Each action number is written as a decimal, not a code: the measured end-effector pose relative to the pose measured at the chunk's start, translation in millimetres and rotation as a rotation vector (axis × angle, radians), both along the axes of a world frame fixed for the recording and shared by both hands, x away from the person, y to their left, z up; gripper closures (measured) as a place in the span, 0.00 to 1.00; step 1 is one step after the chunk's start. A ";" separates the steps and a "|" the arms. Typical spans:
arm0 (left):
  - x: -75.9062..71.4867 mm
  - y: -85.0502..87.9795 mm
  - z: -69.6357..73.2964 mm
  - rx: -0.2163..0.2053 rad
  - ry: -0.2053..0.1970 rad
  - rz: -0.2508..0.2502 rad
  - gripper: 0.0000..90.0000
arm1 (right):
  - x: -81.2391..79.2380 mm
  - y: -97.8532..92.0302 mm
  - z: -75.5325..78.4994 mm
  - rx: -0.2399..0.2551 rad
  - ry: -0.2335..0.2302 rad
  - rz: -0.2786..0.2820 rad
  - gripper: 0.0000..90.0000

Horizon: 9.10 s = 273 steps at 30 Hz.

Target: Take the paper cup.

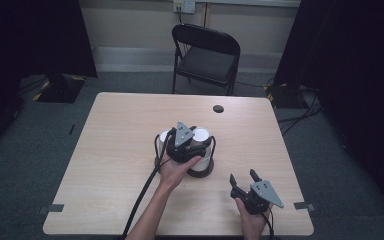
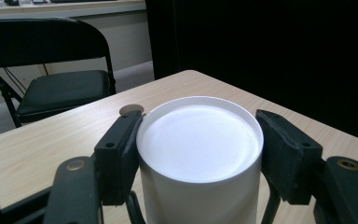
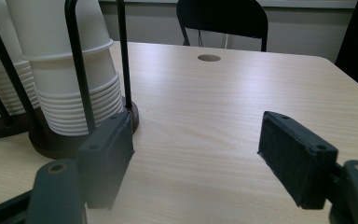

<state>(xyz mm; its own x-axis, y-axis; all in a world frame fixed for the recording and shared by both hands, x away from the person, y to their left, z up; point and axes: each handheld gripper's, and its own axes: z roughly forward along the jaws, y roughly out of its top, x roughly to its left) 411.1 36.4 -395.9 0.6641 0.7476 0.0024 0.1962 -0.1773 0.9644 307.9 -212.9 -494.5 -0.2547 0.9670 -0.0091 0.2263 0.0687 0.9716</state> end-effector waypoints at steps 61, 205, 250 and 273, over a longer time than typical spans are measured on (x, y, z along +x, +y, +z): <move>-16.0 12.2 35.6 -0.156 -0.126 0.007 0.38 | -0.1 0.2 -0.1 0.000 -0.002 0.001 0.29; -87.0 87.5 -26.2 -0.622 0.430 -0.242 0.35 | -26.6 83.8 27.1 0.014 -0.443 0.533 0.94; -105.8 99.5 -20.9 -0.279 0.125 -0.133 0.33 | -11.4 51.7 46.0 0.080 -0.133 0.561 1.00; -129.5 67.4 -36.2 0.083 -0.039 -0.239 0.18 | 0.7 43.5 56.3 0.012 0.130 0.612 1.00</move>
<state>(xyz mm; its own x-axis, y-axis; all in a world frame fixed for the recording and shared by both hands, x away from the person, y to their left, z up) 281.6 103.8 -432.1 0.8199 0.5659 0.0861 0.1023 -0.2928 0.9507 308.6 -169.5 -438.1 -0.7605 0.6456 0.0693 0.2661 0.2125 0.9402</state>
